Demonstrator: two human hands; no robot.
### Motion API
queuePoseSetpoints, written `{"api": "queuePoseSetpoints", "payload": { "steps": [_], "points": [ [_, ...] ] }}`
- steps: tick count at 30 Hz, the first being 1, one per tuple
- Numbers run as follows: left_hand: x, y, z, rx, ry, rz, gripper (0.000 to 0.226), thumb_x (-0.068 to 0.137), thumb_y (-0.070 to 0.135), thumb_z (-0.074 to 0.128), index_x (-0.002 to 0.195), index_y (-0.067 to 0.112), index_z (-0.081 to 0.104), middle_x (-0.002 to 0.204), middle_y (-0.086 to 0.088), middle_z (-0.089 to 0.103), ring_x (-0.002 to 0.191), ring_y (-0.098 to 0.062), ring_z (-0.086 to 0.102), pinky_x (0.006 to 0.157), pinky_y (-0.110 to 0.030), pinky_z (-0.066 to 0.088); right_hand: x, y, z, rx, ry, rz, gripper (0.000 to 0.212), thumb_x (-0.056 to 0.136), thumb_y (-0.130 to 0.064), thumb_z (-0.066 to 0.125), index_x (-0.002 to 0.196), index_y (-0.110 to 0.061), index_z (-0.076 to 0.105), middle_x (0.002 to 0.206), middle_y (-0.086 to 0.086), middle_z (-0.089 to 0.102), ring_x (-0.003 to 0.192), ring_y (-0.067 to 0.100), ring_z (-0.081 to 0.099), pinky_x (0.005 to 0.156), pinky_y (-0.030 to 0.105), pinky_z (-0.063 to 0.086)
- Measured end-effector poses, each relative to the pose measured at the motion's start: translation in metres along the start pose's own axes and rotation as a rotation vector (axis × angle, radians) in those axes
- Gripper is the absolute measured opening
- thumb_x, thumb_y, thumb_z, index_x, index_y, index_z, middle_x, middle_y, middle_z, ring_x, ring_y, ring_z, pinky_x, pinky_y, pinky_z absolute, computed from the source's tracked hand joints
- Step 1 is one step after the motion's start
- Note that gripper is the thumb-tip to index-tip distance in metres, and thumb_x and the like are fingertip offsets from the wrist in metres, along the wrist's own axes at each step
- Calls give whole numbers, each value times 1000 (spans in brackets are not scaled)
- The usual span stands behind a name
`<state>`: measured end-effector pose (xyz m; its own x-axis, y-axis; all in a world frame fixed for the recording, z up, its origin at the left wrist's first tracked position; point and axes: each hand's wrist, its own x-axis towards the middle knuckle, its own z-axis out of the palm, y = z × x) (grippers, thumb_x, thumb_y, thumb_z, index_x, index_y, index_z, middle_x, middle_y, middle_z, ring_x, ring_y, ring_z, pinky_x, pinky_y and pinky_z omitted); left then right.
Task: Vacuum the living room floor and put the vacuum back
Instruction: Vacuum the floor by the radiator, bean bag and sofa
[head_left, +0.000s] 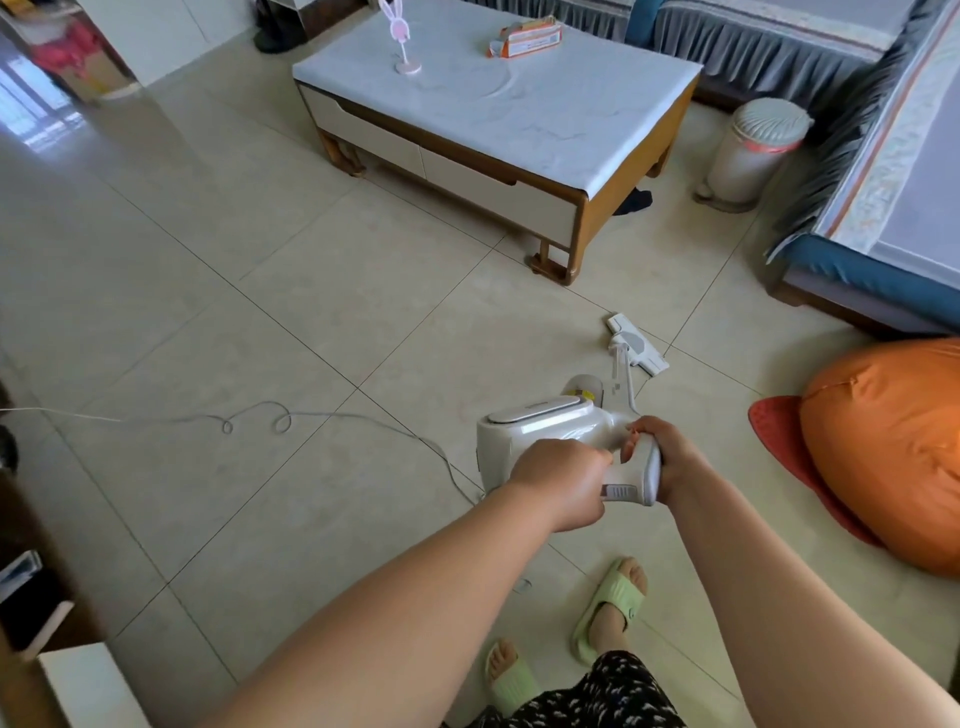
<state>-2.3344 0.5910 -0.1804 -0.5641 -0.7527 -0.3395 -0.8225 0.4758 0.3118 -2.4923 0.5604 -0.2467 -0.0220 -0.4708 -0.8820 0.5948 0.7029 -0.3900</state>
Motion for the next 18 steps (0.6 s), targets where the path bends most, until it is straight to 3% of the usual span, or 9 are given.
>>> {"api": "queuePoseSetpoints", "payload": {
  "steps": [12, 18],
  "points": [
    [134, 62, -33, -40, -61, 6, 9, 83, 15, 55, 91, 19, 53, 79, -1, 51, 73, -25, 52, 61, -30, 39, 46, -132, -57, 14, 33, 36, 22, 90, -6, 46, 68, -11, 43, 40, 3, 45, 30, 11, 43, 37, 16, 43],
    [194, 87, -54, -17, -53, -13, 18, 84, 17, 55, 101, 17, 59, 94, -8, 63, 87, -31, 60, 64, -30, 39, 65, -196, -75, -1, 21, 38, 21, 90, -7, 44, 70, -11, 42, 39, 1, 45, 30, 11, 44, 38, 15, 43]
  ]
}}
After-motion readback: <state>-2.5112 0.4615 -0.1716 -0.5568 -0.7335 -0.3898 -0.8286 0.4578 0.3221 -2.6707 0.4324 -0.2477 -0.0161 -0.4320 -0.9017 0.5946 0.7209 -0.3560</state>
